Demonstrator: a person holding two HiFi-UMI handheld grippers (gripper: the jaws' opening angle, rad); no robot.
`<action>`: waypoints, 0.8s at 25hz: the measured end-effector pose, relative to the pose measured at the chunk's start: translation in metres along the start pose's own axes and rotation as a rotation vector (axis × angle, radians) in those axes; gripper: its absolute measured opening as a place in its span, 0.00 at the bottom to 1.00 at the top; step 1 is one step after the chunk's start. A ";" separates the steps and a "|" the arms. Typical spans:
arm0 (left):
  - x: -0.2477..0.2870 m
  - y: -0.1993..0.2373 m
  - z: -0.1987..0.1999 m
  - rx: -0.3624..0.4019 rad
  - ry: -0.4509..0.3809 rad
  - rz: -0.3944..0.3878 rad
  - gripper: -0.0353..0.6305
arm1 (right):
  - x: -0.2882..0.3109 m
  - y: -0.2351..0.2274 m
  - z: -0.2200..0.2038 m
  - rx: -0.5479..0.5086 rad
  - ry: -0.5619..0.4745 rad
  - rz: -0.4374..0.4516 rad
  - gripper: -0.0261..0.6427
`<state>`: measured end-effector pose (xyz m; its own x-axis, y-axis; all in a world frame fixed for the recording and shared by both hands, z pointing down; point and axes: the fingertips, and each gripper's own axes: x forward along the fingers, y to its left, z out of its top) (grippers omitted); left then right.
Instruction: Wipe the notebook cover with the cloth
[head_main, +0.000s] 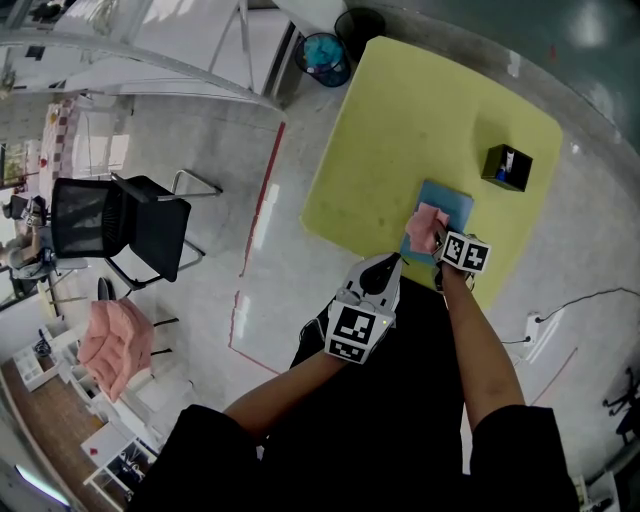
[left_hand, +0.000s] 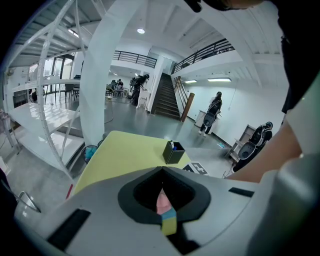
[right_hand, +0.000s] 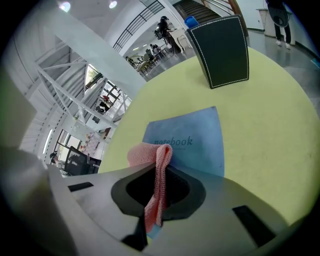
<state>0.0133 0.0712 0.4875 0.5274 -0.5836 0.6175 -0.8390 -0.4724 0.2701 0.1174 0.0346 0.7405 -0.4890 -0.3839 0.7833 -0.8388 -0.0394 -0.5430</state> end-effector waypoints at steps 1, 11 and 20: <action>0.000 0.000 0.000 0.000 0.000 0.000 0.06 | -0.001 -0.001 0.000 -0.001 0.000 0.000 0.09; 0.004 -0.013 -0.004 0.008 0.008 -0.014 0.06 | -0.008 -0.013 -0.003 0.007 -0.004 0.001 0.09; 0.010 -0.025 -0.007 0.021 0.022 -0.034 0.06 | -0.018 -0.025 -0.002 0.011 -0.010 -0.004 0.09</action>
<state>0.0382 0.0813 0.4918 0.5524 -0.5522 0.6245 -0.8174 -0.5057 0.2758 0.1462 0.0446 0.7410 -0.4828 -0.3933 0.7825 -0.8382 -0.0513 -0.5429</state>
